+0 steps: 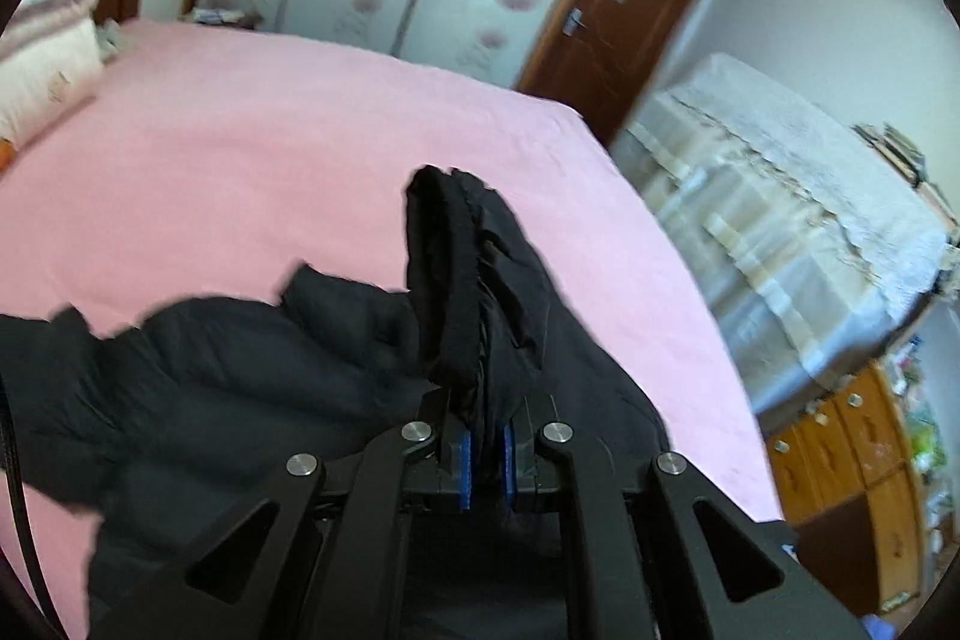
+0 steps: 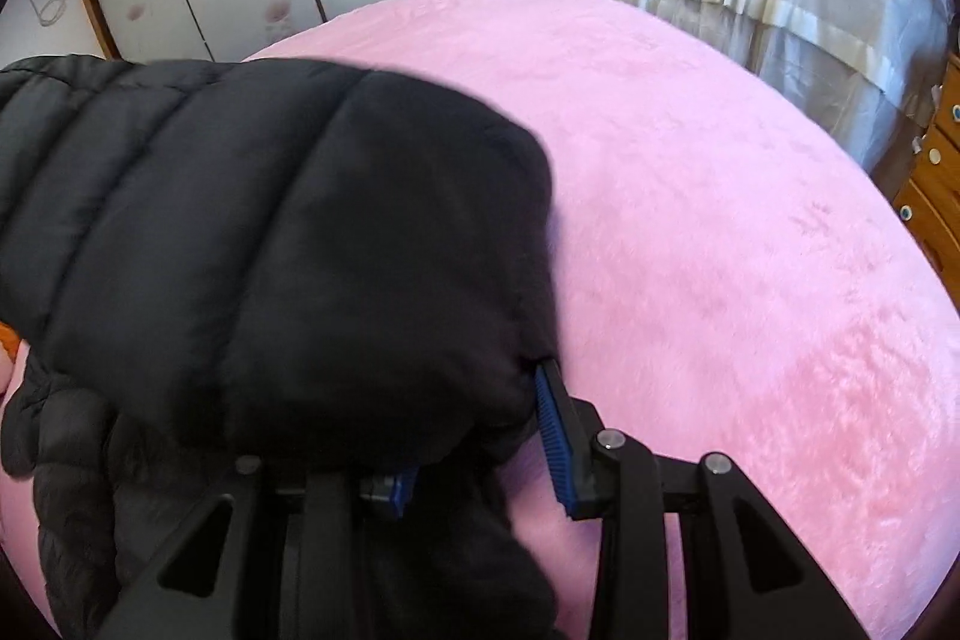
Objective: Fold large clothes
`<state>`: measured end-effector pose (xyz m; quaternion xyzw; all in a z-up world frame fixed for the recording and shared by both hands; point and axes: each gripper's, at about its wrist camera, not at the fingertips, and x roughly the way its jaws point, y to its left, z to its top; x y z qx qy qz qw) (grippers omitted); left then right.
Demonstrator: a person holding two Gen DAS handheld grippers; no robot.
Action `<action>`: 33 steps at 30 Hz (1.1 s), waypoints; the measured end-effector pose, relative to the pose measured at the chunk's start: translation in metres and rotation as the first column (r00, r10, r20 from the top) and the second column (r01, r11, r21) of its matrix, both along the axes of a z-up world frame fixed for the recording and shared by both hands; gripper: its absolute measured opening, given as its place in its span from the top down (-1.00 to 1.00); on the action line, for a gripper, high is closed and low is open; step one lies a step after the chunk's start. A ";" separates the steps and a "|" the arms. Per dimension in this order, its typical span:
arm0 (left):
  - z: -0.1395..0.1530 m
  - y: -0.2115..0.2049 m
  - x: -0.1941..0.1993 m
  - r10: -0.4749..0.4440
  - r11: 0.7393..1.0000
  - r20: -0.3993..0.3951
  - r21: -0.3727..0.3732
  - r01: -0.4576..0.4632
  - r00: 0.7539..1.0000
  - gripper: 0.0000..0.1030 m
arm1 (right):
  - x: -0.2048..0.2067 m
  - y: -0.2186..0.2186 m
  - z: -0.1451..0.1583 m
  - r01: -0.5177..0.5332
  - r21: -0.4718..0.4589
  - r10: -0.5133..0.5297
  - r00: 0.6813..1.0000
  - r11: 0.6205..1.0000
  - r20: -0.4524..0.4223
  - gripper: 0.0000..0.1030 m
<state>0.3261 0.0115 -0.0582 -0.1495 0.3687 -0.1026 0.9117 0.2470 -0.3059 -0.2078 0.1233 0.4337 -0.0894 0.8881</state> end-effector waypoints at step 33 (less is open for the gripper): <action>-0.095 0.084 -0.015 0.154 0.973 -0.162 0.196 -0.121 0.975 -0.46 | -0.037 0.017 0.053 -0.254 -0.047 0.255 0.967 0.966 0.006 0.32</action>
